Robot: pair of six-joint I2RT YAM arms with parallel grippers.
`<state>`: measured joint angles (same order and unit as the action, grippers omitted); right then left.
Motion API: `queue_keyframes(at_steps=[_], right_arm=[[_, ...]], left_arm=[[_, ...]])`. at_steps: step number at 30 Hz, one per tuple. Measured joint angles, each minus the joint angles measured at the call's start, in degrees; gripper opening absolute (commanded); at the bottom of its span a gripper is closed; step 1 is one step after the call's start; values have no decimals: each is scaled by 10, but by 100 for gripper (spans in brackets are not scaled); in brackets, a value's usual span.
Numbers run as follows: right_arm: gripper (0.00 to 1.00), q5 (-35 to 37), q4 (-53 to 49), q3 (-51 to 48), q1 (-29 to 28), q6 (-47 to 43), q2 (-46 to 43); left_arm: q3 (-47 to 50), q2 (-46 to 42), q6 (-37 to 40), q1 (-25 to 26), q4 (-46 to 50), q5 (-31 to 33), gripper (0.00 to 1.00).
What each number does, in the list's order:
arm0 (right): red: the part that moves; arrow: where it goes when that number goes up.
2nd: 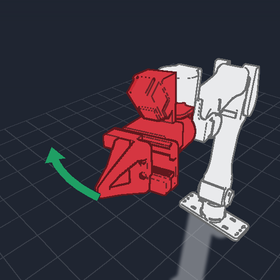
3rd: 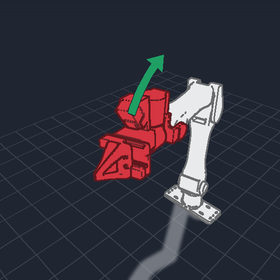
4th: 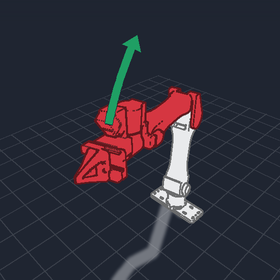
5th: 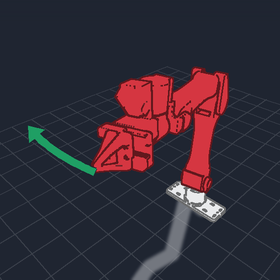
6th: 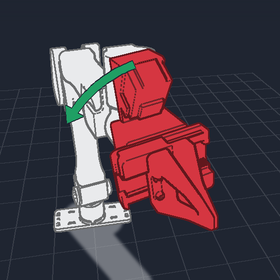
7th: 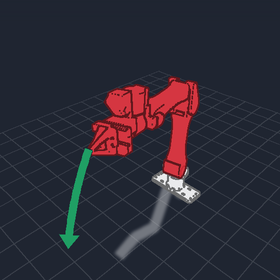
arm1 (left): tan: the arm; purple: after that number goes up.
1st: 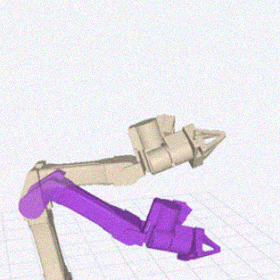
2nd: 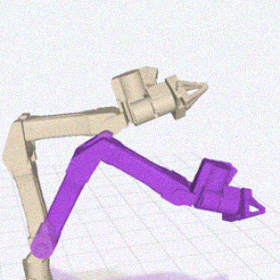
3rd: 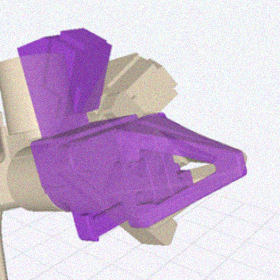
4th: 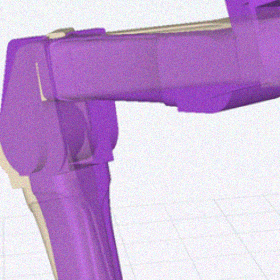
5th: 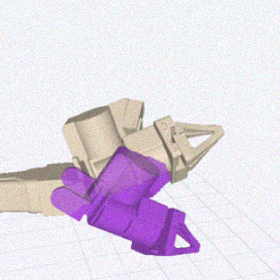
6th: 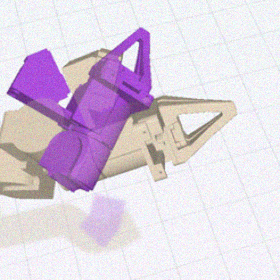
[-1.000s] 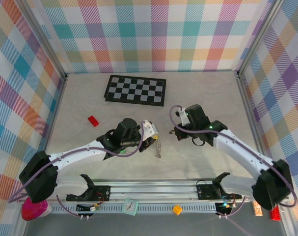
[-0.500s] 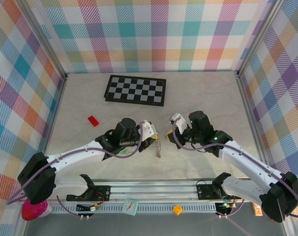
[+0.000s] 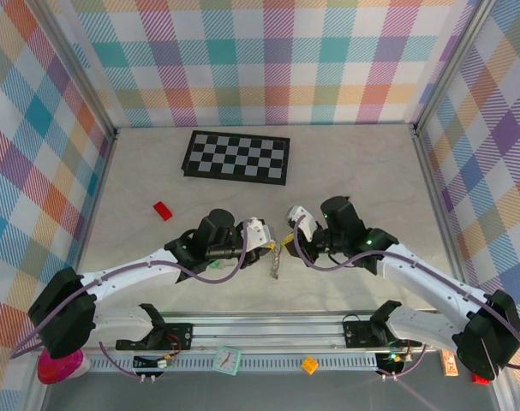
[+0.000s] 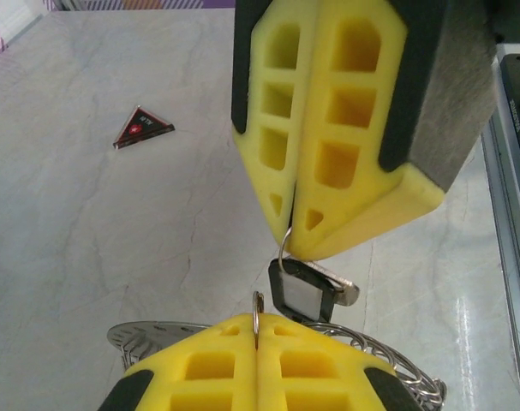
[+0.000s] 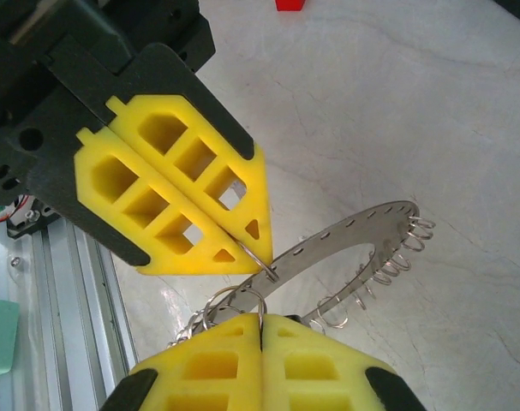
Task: Put the keys on the keyring
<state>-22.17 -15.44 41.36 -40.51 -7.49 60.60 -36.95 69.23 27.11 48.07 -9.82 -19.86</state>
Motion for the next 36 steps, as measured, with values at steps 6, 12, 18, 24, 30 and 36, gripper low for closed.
queue_keyframes(at_steps=[6,12,18,24,30,36], right_arm=[[0,0,2,4,-6,-7,14],[0,0,8,4,-8,-7,20],[0,7,21,4,-9,-7,20],[0,27,21,4,-12,0,20],[0,35,21,5,-13,38,21],[0,28,21,8,-12,75,32]], left_arm=[[0,0,9,0,-7,-3,0],[0,0,10,0,-8,-7,0],[0,0,11,0,-8,-7,0],[0,0,13,0,-8,-6,0],[10,-4,31,-1,-24,-4,0],[30,-11,54,0,-40,3,0]])
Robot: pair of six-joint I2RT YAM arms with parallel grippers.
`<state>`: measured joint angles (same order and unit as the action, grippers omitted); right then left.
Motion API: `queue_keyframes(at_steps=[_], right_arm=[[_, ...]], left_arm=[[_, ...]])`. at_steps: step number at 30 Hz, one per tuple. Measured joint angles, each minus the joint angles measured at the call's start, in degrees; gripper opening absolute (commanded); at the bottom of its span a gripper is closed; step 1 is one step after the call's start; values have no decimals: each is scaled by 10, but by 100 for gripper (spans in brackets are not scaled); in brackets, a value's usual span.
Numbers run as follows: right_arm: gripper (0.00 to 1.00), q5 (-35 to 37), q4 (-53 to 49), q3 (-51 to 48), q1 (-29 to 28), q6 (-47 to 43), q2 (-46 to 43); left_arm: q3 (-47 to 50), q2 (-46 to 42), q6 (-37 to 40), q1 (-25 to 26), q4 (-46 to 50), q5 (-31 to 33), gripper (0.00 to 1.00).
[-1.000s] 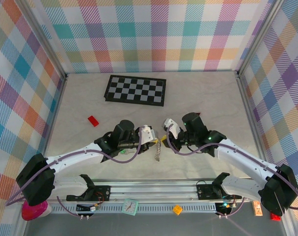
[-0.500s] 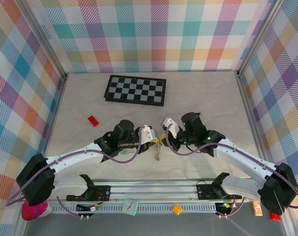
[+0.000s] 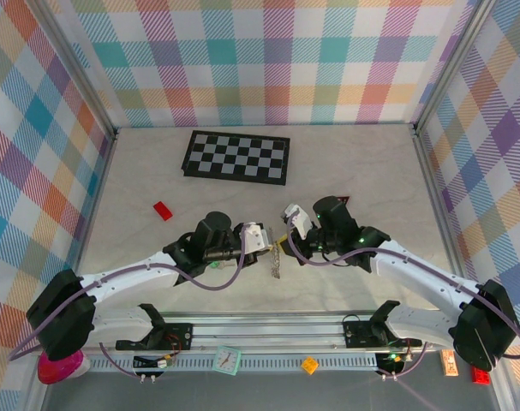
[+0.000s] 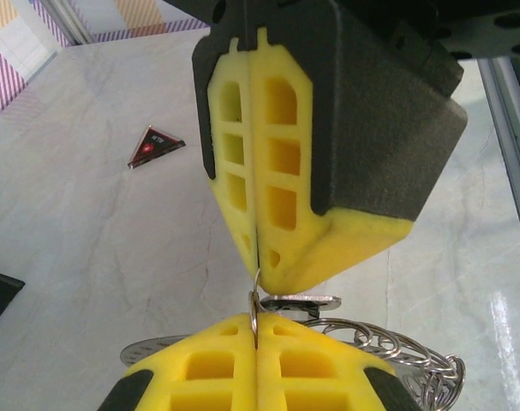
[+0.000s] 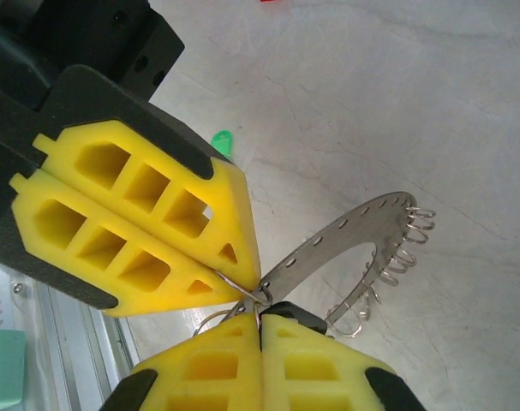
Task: Put the keys on the keyring
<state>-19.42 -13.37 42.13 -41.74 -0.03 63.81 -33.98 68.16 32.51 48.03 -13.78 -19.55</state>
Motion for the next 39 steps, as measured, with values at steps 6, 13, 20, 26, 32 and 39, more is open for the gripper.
queue_keyframes(at_steps=[6,13,20,26,32,39], right_arm=[[0,-6,3,0,23,28,2],[0,-20,5,0,31,41,20],[0,-42,5,0,31,34,13],[0,-64,5,0,31,12,5],[0,-79,5,0,24,-1,11],[0,-79,5,0,20,-9,24]], left_arm=[[16,-9,15,3,-10,2,0],[19,-13,18,5,-25,2,0],[19,-13,-3,6,-22,28,0],[19,-11,-27,6,-12,41,0],[19,-7,-34,6,-15,41,0],[16,-3,-40,6,-16,38,0]])
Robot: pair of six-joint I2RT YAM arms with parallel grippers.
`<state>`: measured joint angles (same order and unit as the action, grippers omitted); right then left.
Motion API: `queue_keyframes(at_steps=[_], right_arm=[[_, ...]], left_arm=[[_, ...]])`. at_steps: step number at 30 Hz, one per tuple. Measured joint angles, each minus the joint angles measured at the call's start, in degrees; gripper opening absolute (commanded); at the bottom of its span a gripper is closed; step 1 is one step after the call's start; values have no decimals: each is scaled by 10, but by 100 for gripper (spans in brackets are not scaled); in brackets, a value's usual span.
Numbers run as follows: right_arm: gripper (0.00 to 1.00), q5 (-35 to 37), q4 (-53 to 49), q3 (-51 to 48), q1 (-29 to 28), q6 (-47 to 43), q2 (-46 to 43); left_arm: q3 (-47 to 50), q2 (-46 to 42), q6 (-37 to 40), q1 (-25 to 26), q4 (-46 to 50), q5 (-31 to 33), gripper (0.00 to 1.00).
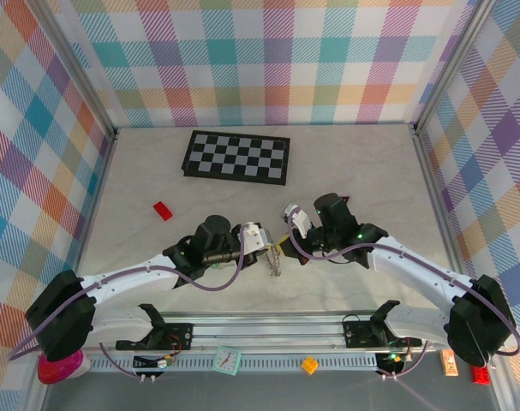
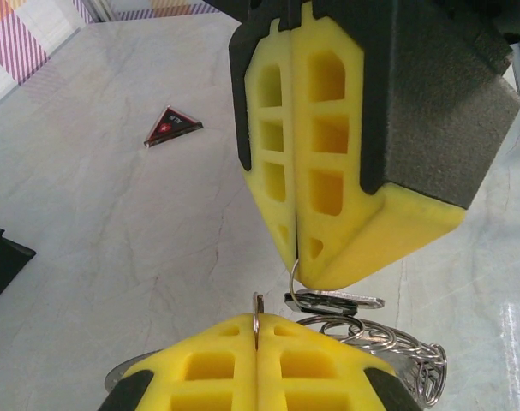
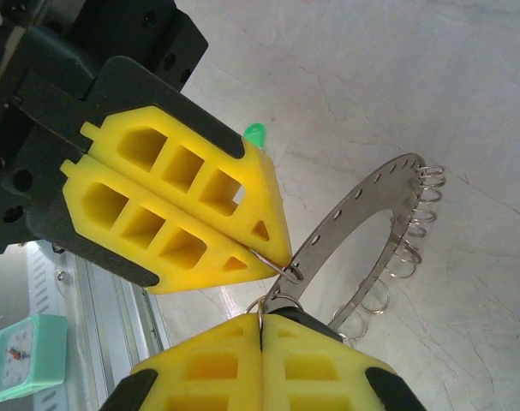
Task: Put the keys on the keyring
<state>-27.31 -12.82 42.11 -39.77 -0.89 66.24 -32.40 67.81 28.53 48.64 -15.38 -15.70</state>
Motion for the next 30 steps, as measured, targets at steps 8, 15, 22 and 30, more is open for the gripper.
queue_keyframes(at_steps=[8,15,22,30], right_arm=[[0,2,13,0,0,0,5],[0,14,18,0,-1,5,9],[0,35,17,1,-4,28,13],[0,21,23,1,8,68,16]], left_arm=[[0,1,0,0,0,-4,0],[0,1,0,0,0,-9,0],[0,1,1,0,-1,-9,0],[0,0,13,0,-15,-5,0]])
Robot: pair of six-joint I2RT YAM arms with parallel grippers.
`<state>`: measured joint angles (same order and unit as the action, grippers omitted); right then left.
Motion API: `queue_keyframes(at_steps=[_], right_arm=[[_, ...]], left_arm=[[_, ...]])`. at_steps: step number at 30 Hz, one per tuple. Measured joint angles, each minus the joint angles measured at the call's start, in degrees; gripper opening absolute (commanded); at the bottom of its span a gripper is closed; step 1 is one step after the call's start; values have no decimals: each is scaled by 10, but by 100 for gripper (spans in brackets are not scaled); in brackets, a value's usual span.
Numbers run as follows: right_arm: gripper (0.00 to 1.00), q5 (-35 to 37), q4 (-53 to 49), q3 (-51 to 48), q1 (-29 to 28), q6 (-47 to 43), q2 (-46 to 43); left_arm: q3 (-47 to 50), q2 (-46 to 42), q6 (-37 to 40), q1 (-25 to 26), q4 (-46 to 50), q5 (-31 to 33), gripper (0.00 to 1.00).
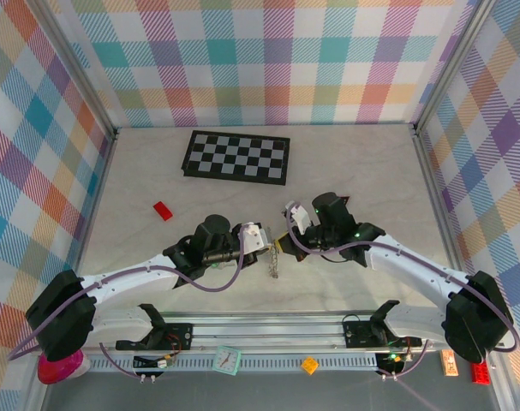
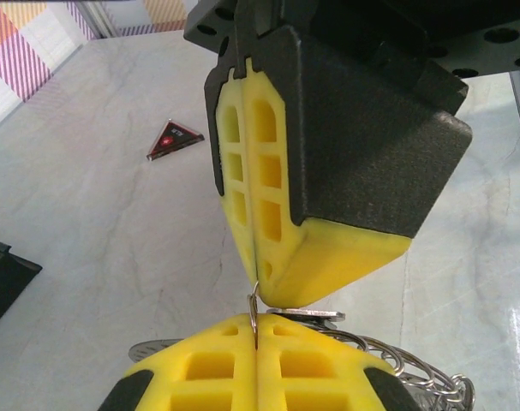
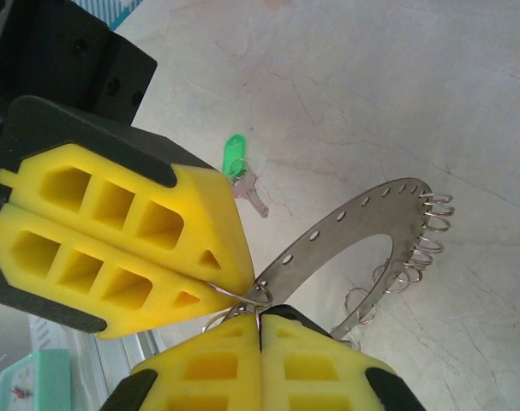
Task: Put the keys on the keyring
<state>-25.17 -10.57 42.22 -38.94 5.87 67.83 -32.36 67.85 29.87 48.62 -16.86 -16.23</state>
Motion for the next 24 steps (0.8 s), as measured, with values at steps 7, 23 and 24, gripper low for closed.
queue_keyframes(at_steps=[7,23,24], right_arm=[[0,-37,11,0,18,30,9],[0,-53,43,-2,42,55,34],[0,-49,43,-2,42,50,32]], left_arm=[[9,-2,10,0,-19,6,0],[23,-3,5,1,-45,5,0],[23,-3,-1,1,-45,9,0]])
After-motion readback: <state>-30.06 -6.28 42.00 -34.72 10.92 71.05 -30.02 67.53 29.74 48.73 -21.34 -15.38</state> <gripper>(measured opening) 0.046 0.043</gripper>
